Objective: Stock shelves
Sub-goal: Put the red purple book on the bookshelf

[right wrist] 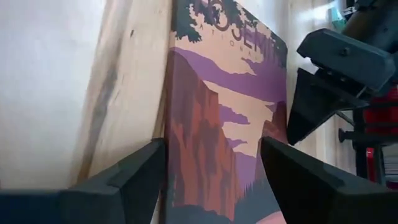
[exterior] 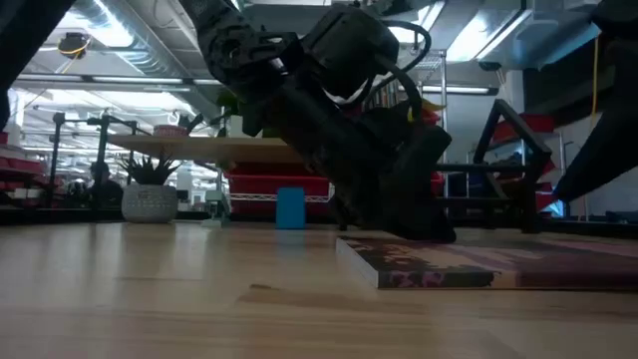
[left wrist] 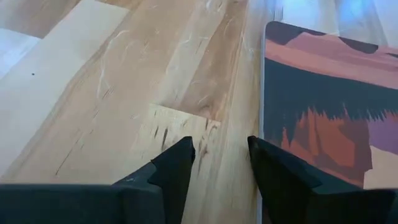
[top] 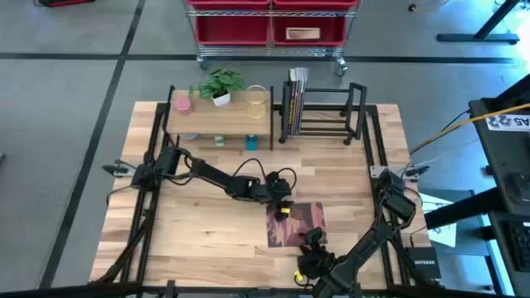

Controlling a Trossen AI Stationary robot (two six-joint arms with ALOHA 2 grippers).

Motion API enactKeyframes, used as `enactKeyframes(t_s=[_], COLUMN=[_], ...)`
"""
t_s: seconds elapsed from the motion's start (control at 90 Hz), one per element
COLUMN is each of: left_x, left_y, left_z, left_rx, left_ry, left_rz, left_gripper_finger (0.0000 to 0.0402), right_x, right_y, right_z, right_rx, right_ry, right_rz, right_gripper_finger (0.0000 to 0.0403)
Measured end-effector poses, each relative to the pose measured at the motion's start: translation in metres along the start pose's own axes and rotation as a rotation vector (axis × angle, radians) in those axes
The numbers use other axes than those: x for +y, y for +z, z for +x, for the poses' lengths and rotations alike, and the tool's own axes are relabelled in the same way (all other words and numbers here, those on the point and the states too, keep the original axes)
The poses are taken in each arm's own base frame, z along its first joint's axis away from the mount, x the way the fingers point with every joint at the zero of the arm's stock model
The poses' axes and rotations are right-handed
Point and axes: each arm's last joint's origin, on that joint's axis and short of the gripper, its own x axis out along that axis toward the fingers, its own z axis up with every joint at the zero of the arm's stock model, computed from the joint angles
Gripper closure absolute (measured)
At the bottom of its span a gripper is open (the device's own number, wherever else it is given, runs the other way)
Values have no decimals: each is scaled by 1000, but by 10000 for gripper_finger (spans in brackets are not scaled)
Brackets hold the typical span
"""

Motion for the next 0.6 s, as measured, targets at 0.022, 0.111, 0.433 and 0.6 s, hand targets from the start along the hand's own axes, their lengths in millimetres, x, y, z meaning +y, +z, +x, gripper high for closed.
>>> enactKeyframes(t_s=[0.022, 0.111, 0.433, 0.6], left_x=[0, 1, -2, -11], left_y=[0, -1, -2, -4], left_z=[0, 0, 0, -2], left_rx=[1, 5, 47, 94], left_ry=[-1, 3, -92, -222], left_rz=[0, -4, -46, -58], left_gripper_finger=[249, 249, 249, 249], right_x=[-1, -8, -22, -19], right_y=[2, 8, 21, 15], right_z=[-1, -8, -20, -18], right_rx=[1, -8, -17, 39], right_ry=[-7, -53, -88, -54], right_rz=[7, 19, 48, 30], right_gripper_finger=[155, 155, 155, 155])
